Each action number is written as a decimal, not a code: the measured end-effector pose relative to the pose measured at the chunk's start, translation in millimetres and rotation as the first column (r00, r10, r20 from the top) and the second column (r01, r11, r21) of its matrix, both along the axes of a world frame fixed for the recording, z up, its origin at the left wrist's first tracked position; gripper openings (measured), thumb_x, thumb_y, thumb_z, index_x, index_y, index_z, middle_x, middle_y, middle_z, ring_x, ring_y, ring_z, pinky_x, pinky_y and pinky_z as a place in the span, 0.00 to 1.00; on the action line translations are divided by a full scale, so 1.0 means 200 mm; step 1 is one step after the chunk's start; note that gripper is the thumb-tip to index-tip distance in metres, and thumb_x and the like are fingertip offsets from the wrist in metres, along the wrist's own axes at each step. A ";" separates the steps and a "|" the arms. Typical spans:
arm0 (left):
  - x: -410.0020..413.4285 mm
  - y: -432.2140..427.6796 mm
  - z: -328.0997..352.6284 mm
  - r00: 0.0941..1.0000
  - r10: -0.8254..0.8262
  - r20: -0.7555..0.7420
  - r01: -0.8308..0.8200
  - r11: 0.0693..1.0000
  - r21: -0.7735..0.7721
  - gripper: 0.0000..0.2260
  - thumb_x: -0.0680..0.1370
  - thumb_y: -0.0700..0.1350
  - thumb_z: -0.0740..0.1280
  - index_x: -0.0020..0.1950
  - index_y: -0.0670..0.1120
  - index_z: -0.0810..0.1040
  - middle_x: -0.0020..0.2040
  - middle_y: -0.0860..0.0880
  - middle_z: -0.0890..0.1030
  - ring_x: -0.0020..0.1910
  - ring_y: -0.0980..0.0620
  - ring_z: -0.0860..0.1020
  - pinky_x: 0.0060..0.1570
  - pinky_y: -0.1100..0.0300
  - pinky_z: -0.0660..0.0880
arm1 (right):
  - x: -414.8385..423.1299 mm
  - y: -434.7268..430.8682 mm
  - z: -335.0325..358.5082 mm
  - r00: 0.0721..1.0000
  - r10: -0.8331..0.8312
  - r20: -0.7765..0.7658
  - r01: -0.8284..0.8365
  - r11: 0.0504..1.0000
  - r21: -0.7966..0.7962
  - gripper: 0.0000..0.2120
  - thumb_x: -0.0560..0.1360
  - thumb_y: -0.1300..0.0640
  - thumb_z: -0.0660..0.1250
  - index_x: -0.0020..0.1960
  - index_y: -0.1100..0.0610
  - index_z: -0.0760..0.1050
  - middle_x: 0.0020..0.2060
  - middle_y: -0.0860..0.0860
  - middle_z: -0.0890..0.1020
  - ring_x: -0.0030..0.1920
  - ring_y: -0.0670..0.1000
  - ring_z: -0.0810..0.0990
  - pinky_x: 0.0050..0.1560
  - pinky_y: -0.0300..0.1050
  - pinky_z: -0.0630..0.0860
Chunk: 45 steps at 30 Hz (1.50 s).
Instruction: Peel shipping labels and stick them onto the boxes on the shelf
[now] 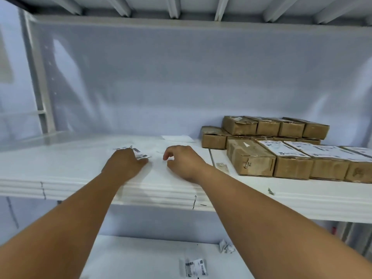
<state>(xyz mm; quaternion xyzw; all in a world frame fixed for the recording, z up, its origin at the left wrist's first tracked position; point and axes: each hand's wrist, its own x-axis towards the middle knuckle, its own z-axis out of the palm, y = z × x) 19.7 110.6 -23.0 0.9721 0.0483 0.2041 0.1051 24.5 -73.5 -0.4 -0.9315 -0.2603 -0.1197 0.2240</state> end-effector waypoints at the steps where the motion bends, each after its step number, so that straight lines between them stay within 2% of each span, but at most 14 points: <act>1: 0.02 0.01 -0.01 1.000 0.002 0.003 -0.002 1.000 -0.021 0.20 0.71 0.63 0.56 0.46 0.51 0.78 0.46 0.55 0.80 0.50 0.52 0.78 0.49 0.59 0.74 | 0.02 0.04 0.00 1.000 0.010 -0.021 -0.009 0.999 0.042 0.11 0.75 0.61 0.60 0.54 0.54 0.77 0.58 0.51 0.78 0.59 0.51 0.74 0.58 0.45 0.72; 6: -0.02 -0.03 0.02 0.997 0.079 0.006 -0.078 0.991 -0.110 0.13 0.79 0.49 0.61 0.36 0.45 0.71 0.39 0.47 0.75 0.40 0.47 0.72 0.37 0.59 0.66 | 0.09 0.21 0.02 0.992 0.021 -0.125 0.007 0.975 0.222 0.11 0.75 0.62 0.61 0.52 0.55 0.79 0.53 0.50 0.78 0.51 0.49 0.74 0.50 0.38 0.69; 11: -0.02 -0.06 0.02 0.995 0.082 0.060 -0.085 0.995 0.047 0.08 0.79 0.49 0.62 0.47 0.45 0.75 0.45 0.45 0.78 0.43 0.45 0.74 0.38 0.59 0.66 | 0.14 0.24 -0.04 0.984 -0.010 -0.178 0.066 0.947 0.313 0.15 0.75 0.61 0.61 0.58 0.53 0.77 0.56 0.50 0.78 0.57 0.49 0.74 0.53 0.37 0.67; 14: -0.04 -0.09 0.03 0.992 0.082 0.095 -0.101 0.971 0.218 0.09 0.78 0.38 0.59 0.54 0.44 0.75 0.51 0.43 0.78 0.50 0.43 0.77 0.40 0.57 0.67 | 0.15 0.23 -0.05 0.981 -0.036 -0.189 0.104 0.925 0.364 0.16 0.75 0.62 0.59 0.59 0.53 0.76 0.54 0.50 0.77 0.52 0.50 0.75 0.48 0.37 0.67; 16: -0.04 -0.09 0.03 0.991 0.085 0.101 -0.104 0.974 0.203 0.10 0.78 0.37 0.58 0.56 0.43 0.75 0.52 0.43 0.78 0.50 0.43 0.77 0.41 0.57 0.68 | 0.15 0.23 -0.06 0.981 -0.046 -0.190 0.119 0.913 0.391 0.16 0.76 0.61 0.57 0.62 0.52 0.74 0.53 0.52 0.78 0.50 0.51 0.75 0.47 0.39 0.69; 19: -0.07 -0.09 0.04 0.981 0.095 0.170 -0.120 0.982 0.147 0.11 0.77 0.38 0.57 0.56 0.45 0.74 0.50 0.45 0.78 0.46 0.44 0.75 0.39 0.57 0.68 | 0.15 0.23 -0.05 0.980 -0.018 -0.199 0.114 0.869 0.482 0.14 0.79 0.53 0.57 0.63 0.51 0.72 0.52 0.52 0.79 0.49 0.51 0.76 0.47 0.40 0.68; 23: -0.11 -0.08 0.04 0.921 0.004 0.389 -0.054 0.992 0.118 0.11 0.76 0.38 0.59 0.53 0.47 0.78 0.45 0.48 0.79 0.50 0.47 0.71 0.35 0.56 0.68 | 0.14 0.23 -0.02 0.962 0.045 -0.270 0.145 0.751 0.644 0.18 0.79 0.43 0.57 0.52 0.56 0.77 0.47 0.54 0.83 0.48 0.55 0.81 0.56 0.50 0.76; 28: -0.12 -0.10 0.04 0.868 -0.194 0.458 0.177 0.981 0.079 0.10 0.77 0.52 0.65 0.53 0.50 0.80 0.48 0.52 0.80 0.55 0.50 0.69 0.39 0.59 0.68 | 0.10 0.21 -0.01 0.910 0.266 -0.317 0.081 0.638 0.766 0.06 0.76 0.64 0.63 0.44 0.58 0.78 0.41 0.56 0.83 0.38 0.51 0.81 0.48 0.44 0.81; 32: -0.07 -0.06 0.02 0.789 -0.099 0.606 0.270 0.943 -0.197 0.17 0.75 0.53 0.66 0.57 0.44 0.76 0.59 0.45 0.72 0.62 0.45 0.66 0.55 0.67 0.58 | 0.09 0.19 0.01 0.911 0.282 -0.302 0.145 0.466 0.873 0.16 0.75 0.72 0.58 0.56 0.54 0.72 0.49 0.57 0.80 0.39 0.51 0.80 0.40 0.44 0.81; 35: -0.07 -0.03 0.06 0.857 0.082 0.509 0.273 0.766 -0.582 0.21 0.76 0.48 0.68 0.67 0.45 0.68 0.65 0.47 0.66 0.63 0.49 0.69 0.59 0.69 0.59 | 0.08 0.16 0.02 0.902 0.299 -0.312 0.189 0.377 0.907 0.20 0.76 0.71 0.59 0.61 0.50 0.69 0.48 0.56 0.79 0.39 0.50 0.80 0.34 0.41 0.79; 37: -0.06 -0.02 0.09 0.928 0.019 0.373 0.318 0.485 -0.814 0.27 0.76 0.47 0.69 0.71 0.47 0.63 0.61 0.50 0.73 0.56 0.51 0.75 0.60 0.59 0.69 | 0.09 0.13 0.04 0.896 0.313 -0.316 0.203 0.344 0.917 0.14 0.76 0.70 0.60 0.54 0.53 0.73 0.45 0.55 0.81 0.38 0.50 0.80 0.35 0.42 0.79; 39: -0.04 -0.06 0.14 0.916 -0.051 0.397 0.399 0.201 -0.895 0.21 0.76 0.41 0.69 0.67 0.45 0.68 0.55 0.46 0.81 0.49 0.49 0.80 0.54 0.55 0.76 | 0.10 0.08 0.08 0.900 0.316 -0.301 0.182 0.355 0.917 0.11 0.76 0.70 0.60 0.46 0.56 0.75 0.42 0.55 0.81 0.37 0.51 0.80 0.40 0.45 0.80; 41: -0.01 -0.16 0.19 0.900 -0.082 0.427 0.435 0.141 -0.889 0.09 0.77 0.34 0.65 0.56 0.41 0.76 0.50 0.44 0.82 0.45 0.51 0.81 0.45 0.62 0.79 | 0.12 0.02 0.12 0.913 0.299 -0.278 0.154 0.379 0.913 0.10 0.76 0.70 0.60 0.44 0.58 0.74 0.40 0.55 0.80 0.38 0.52 0.80 0.43 0.46 0.80; 45: 0.09 -0.36 0.25 0.889 -0.045 0.455 0.457 0.096 -0.884 0.06 0.77 0.33 0.63 0.45 0.41 0.77 0.45 0.44 0.82 0.40 0.52 0.82 0.40 0.65 0.79 | 0.14 -0.12 0.15 0.930 0.240 -0.280 0.177 0.376 0.910 0.09 0.78 0.67 0.60 0.43 0.57 0.73 0.39 0.54 0.80 0.37 0.50 0.79 0.38 0.40 0.80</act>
